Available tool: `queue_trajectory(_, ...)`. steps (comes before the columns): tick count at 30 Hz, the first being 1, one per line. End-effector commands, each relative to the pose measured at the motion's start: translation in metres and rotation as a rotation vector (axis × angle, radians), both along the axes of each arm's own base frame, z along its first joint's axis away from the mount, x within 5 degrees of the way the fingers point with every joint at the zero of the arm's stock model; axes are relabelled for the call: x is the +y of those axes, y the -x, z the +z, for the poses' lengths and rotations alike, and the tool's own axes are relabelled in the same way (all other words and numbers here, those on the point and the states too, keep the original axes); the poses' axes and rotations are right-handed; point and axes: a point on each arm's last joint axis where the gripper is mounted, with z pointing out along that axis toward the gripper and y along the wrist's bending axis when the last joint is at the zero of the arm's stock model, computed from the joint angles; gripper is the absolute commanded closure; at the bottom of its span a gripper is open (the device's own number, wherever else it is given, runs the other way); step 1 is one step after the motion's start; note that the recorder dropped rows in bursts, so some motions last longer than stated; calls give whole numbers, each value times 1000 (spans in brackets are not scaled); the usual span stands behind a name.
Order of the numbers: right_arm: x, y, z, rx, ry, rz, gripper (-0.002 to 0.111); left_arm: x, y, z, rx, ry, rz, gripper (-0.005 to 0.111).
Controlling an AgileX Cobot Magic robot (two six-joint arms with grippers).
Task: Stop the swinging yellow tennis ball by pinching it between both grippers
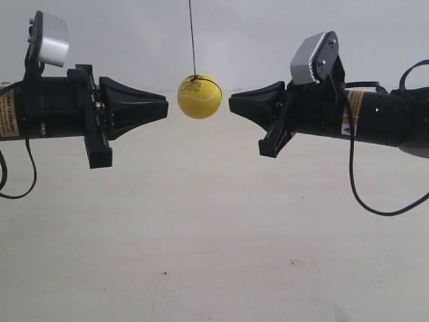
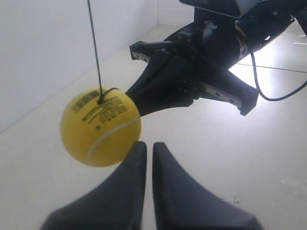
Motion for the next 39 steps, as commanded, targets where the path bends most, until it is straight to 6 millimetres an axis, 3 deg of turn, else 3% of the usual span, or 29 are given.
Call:
queue_trajectory(1,2,1,3,-9,-17,24,108,-1,-3,-5,-6,0,-1,102)
queue_trajectory(24,4,-6,13,-43,-22,34,108,0,-6,-7,-13,-34,28,102)
queue_trajectory(33,5,-10,-4,7,-32,42,108,1,-6,-8,-17,-37,29,102)
queue_trajectory(39,6,-9,-3,19,-58,57,108,0,-6,-8,-16,-32,24,102)
